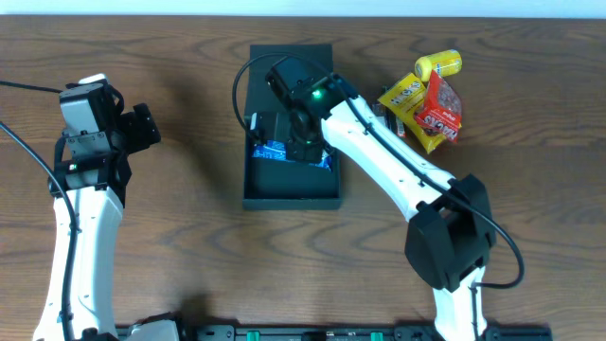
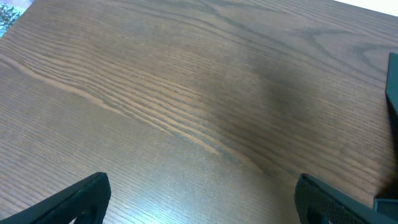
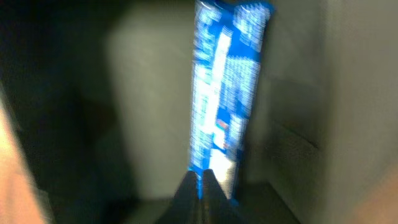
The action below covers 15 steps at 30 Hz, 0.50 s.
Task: Pack container
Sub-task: 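Carry the blue candy bar with the right gripper and lower it into the box, then open the right gripper and withdraw it from the box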
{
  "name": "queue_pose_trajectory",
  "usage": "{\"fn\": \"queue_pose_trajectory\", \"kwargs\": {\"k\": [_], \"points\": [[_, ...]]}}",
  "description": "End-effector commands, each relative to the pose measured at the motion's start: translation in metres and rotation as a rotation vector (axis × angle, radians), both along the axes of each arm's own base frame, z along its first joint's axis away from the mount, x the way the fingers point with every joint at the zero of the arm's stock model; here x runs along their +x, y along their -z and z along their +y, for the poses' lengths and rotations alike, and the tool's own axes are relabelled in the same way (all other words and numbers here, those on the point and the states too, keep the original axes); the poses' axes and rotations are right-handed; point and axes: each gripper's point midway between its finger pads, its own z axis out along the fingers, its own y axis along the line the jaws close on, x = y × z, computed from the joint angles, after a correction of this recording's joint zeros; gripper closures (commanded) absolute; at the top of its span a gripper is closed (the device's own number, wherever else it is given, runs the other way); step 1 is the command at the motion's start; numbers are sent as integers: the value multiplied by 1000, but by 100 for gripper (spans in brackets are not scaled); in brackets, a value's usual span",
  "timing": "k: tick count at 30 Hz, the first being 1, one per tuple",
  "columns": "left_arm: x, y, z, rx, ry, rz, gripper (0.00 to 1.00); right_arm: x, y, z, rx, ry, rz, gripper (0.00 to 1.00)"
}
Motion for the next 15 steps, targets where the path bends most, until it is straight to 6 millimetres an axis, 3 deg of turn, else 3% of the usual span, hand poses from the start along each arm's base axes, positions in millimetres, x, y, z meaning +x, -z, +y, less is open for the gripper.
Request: {"fn": "queue_pose_trajectory", "kwargs": {"k": [1, 6, 11, 15], "points": [[4, -10, 1, 4, 6, -22, 5, -30, 13, 17, 104, 33, 160, 99], [4, -10, 1, 3, 6, -22, 5, -33, 51, 13, 75, 60, 185, 99], [4, -10, 1, 4, 6, -22, 5, -10, 66, 9, 66, 122, 82, 99], [4, -10, 1, 4, 7, -22, 5, -7, 75, 7, 67, 125, 62, 99]]}}
